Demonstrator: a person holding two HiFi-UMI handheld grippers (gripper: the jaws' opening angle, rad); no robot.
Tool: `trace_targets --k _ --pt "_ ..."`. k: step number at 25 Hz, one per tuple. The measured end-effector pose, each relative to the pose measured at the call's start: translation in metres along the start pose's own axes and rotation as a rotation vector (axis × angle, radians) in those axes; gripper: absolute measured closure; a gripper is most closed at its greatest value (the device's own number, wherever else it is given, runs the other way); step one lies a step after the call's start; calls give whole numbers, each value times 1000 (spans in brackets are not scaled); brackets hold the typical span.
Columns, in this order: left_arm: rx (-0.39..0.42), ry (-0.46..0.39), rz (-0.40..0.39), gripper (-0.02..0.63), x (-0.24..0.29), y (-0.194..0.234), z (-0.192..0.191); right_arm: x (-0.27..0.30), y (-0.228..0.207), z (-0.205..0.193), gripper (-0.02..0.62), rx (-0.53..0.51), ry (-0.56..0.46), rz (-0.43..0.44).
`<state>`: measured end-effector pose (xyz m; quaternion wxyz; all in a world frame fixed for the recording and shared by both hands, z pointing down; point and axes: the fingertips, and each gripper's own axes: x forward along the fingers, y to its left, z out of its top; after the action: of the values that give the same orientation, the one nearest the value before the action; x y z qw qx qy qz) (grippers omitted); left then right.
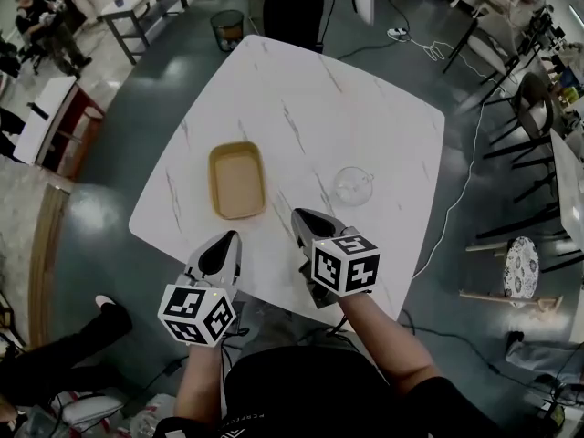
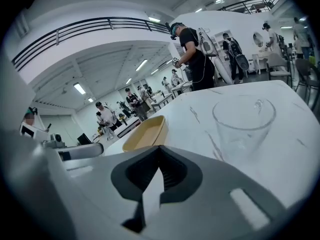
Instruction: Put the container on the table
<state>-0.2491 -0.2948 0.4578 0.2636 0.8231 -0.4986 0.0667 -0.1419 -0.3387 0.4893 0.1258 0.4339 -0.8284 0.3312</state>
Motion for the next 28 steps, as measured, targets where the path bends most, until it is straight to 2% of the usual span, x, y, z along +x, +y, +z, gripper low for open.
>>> trace_targets --k 17,28 --pt "45 5 -68 620 -10 -114 -39 -115 -31 -33 598 2 -60 30" --pt "68 49 -87 620 -24 -153 -72 -161 -38 -68 598 25 -71 29"
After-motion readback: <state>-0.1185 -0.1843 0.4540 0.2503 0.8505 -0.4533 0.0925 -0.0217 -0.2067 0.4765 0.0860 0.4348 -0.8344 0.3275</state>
